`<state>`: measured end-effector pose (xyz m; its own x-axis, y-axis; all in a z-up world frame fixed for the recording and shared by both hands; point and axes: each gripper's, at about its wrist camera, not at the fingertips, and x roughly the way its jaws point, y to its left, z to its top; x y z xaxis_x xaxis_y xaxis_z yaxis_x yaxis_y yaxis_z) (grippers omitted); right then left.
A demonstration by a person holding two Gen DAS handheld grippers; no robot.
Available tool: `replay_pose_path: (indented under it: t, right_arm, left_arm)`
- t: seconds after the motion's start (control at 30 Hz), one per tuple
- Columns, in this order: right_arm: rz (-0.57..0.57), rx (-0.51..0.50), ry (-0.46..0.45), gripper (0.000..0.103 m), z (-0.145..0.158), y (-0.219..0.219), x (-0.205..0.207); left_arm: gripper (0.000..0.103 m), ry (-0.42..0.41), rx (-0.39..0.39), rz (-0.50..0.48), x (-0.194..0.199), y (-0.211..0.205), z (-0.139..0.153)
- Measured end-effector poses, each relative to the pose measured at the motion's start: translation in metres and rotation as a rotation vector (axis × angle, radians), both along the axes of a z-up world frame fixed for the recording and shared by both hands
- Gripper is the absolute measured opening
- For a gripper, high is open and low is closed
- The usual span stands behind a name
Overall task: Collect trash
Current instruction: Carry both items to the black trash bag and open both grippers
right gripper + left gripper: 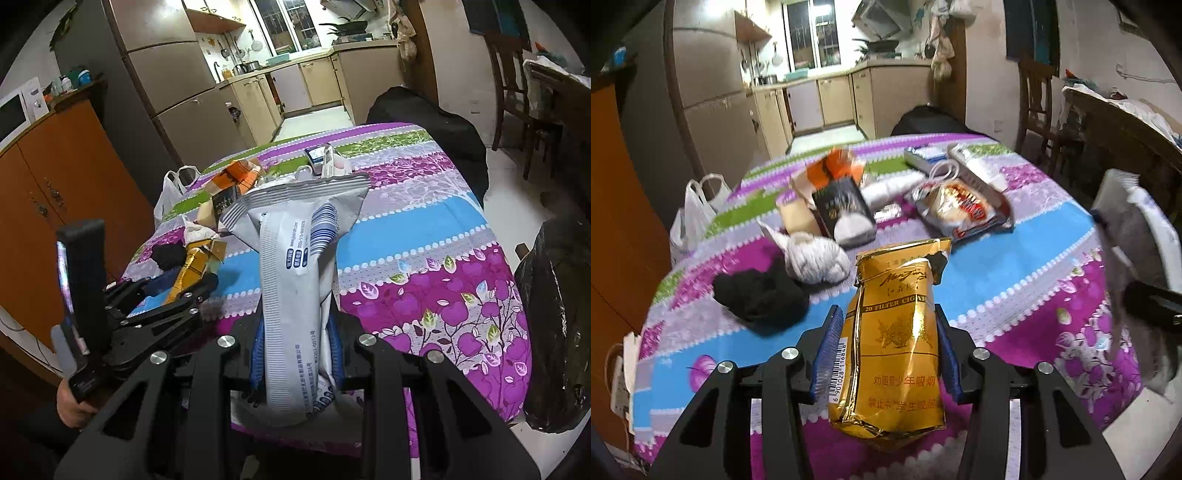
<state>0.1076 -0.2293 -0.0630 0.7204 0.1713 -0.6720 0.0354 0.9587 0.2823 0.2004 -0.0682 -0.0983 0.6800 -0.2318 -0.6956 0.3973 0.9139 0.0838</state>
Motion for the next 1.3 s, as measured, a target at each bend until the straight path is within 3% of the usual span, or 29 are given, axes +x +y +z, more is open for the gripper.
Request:
replay_pose_path:
  t: [0.23,0.4,0.77,0.97,1.03,1.23,1.3]
  right_arm:
    - [-0.021,-0.041,-0.038,0.026,0.017,-0.009,-0.012]
    - [-0.105,-0.086,-0.061,0.026,0.039,-0.048,-0.034]
    - [-0.388,-0.195,-0.026,0.026,0.075,-0.166,-0.099]
    - [-0.506,-0.189,0.043,0.027,0.084,-0.225,-0.124]
    - [-0.528,-0.174,0.104,0.027,0.08,-0.244,-0.124]
    - [-0.505,-0.106,0.275,0.027,0.062,-0.282,-0.115]
    - [-0.5,-0.077,0.317,0.027,0.057,-0.29,-0.11]
  left_arm:
    - [0.049,-0.071,0.021,-0.03,-0.02,-0.014,0.029]
    - [0.049,-0.101,0.019,-0.089,-0.031,-0.042,0.05]
    - [0.049,-0.131,0.002,-0.361,-0.066,-0.165,0.091]
    - [0.049,-0.067,-0.038,-0.562,-0.082,-0.252,0.111]
    - [0.049,-0.027,-0.033,-0.628,-0.084,-0.285,0.112]
    - [0.049,0.142,0.003,-0.862,-0.086,-0.369,0.098]
    - [0.049,0.179,0.049,-0.917,-0.081,-0.392,0.084]
